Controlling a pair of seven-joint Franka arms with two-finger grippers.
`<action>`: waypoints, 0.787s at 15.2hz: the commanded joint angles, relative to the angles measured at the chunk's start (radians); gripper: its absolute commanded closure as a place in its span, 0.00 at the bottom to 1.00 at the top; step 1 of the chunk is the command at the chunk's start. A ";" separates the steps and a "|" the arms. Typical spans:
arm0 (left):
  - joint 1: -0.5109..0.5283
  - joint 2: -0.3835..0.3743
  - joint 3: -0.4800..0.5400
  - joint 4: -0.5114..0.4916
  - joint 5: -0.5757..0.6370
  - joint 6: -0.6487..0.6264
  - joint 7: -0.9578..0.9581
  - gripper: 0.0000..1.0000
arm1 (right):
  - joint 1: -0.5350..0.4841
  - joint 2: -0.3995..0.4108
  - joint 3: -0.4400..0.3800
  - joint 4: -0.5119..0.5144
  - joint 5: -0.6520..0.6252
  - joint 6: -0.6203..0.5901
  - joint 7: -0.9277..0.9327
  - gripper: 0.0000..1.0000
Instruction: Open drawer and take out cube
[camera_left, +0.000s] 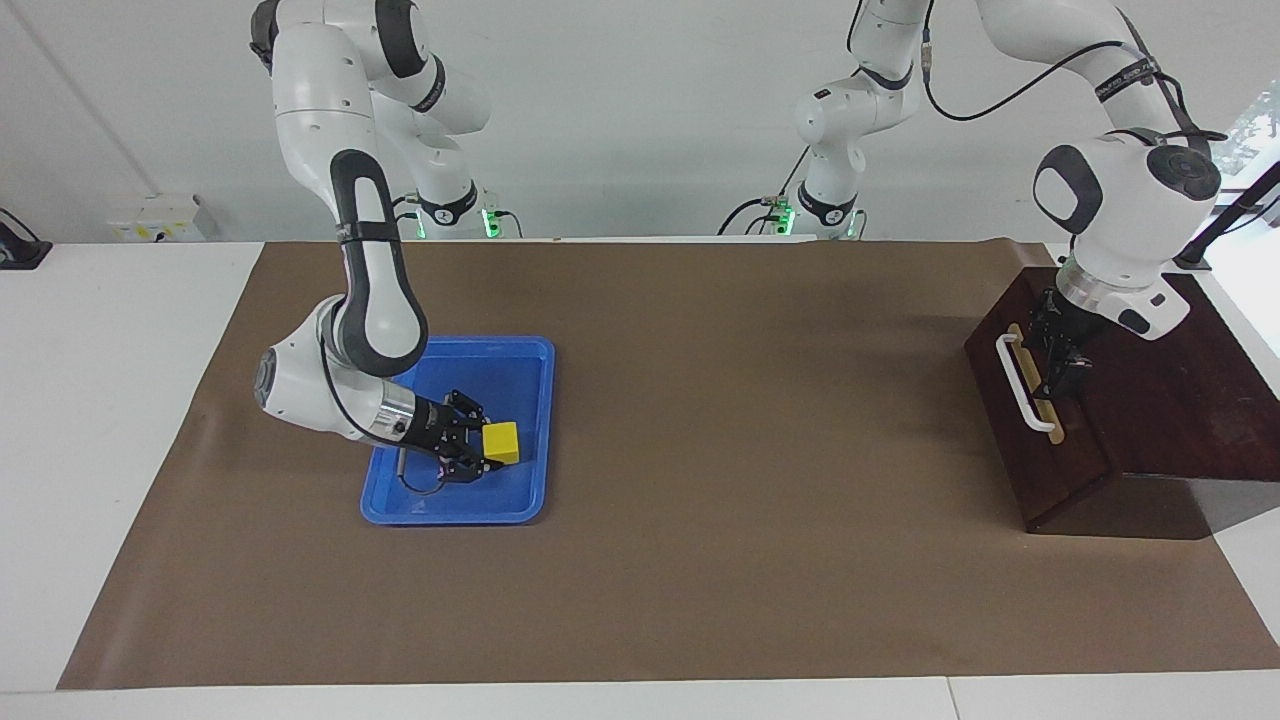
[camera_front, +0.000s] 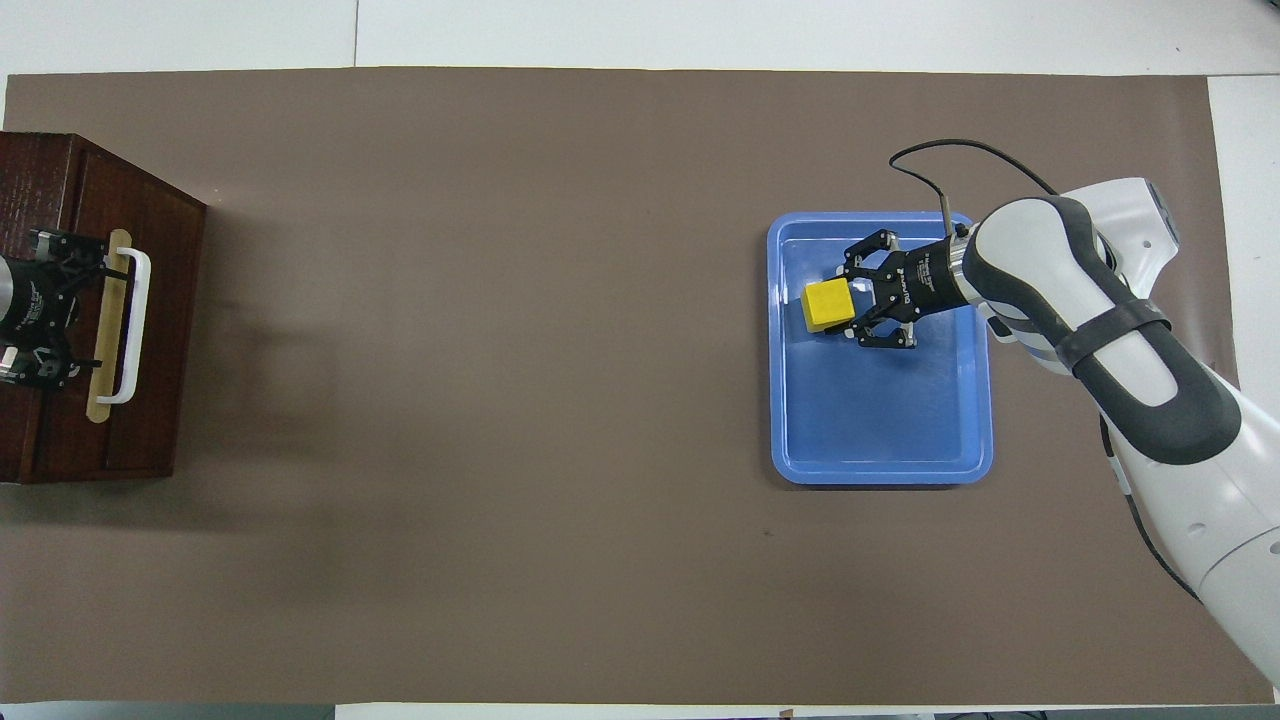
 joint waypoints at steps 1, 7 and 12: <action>0.043 -0.015 -0.005 -0.007 0.030 0.010 0.035 0.00 | -0.003 -0.020 0.004 -0.032 0.017 0.022 -0.028 1.00; -0.011 -0.015 -0.017 0.130 0.017 -0.157 0.075 0.00 | -0.001 -0.022 0.004 -0.032 0.017 0.019 -0.010 0.56; -0.107 -0.040 -0.020 0.220 -0.011 -0.257 0.283 0.00 | -0.001 -0.023 0.004 -0.031 0.015 0.018 0.006 0.06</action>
